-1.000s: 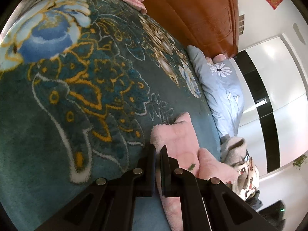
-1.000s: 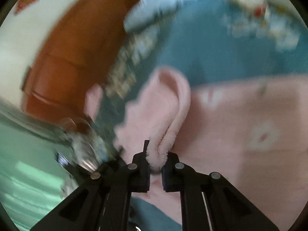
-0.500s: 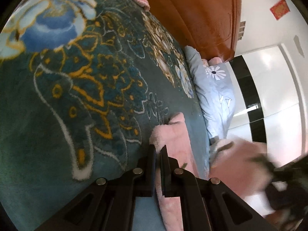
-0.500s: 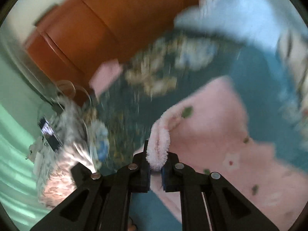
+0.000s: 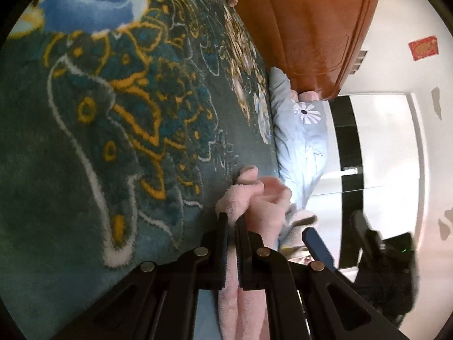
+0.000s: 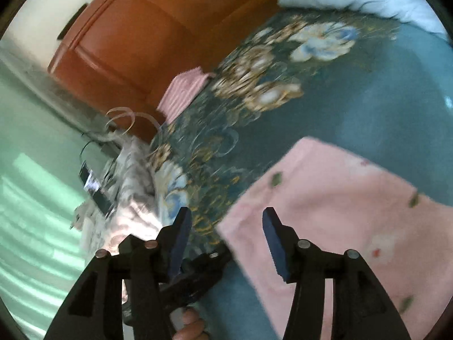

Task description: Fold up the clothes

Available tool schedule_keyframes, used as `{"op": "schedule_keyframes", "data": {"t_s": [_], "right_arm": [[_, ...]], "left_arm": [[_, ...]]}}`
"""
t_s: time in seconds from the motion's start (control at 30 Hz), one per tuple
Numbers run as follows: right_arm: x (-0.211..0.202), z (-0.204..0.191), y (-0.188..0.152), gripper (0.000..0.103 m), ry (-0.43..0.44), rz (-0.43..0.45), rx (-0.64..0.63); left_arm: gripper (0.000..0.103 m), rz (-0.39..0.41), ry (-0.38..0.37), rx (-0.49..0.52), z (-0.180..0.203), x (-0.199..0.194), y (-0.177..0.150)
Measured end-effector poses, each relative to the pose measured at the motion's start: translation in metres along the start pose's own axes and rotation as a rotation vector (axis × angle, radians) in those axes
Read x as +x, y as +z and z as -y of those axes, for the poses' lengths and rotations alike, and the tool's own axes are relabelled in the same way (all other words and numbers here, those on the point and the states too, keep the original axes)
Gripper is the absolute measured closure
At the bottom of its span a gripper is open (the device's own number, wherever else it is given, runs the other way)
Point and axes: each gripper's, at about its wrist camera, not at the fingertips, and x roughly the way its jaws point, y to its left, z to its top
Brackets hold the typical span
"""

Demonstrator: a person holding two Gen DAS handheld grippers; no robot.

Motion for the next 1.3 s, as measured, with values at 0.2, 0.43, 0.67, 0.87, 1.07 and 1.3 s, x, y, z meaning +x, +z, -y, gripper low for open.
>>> {"op": "schedule_keyframes", "data": {"t_s": [0.2, 0.43, 0.67, 0.87, 1.07, 1.3], "right_arm": [[-0.024, 0.047, -0.001, 0.05, -0.061, 0.063, 0.146], [-0.081, 0.102, -0.032, 0.049, -0.062, 0.163, 0.284], [-0.124, 0.128, -0.079, 0.049, -0.085, 0.225, 0.349], [-0.148, 0.144, -0.101, 0.049, -0.089, 0.252, 0.415], [-0.171, 0.158, -0.116, 0.049, -0.116, 0.284, 0.445], [-0.198, 0.191, -0.133, 0.049, -0.263, 0.307, 0.504]], "left_arm": [[0.075, 0.017, -0.136, -0.084, -0.009, -0.007, 0.002], [0.043, 0.026, -0.186, -0.008, 0.008, -0.01, 0.001], [0.047, 0.034, 0.016, 0.221, 0.042, 0.015, -0.014], [0.093, 0.186, 0.131, 0.306, 0.056, -0.004, -0.021], [0.093, 0.168, 0.2, 0.154, 0.017, -0.001, -0.007], [0.091, 0.155, 0.203, 0.177, 0.017, -0.003, -0.009]]}}
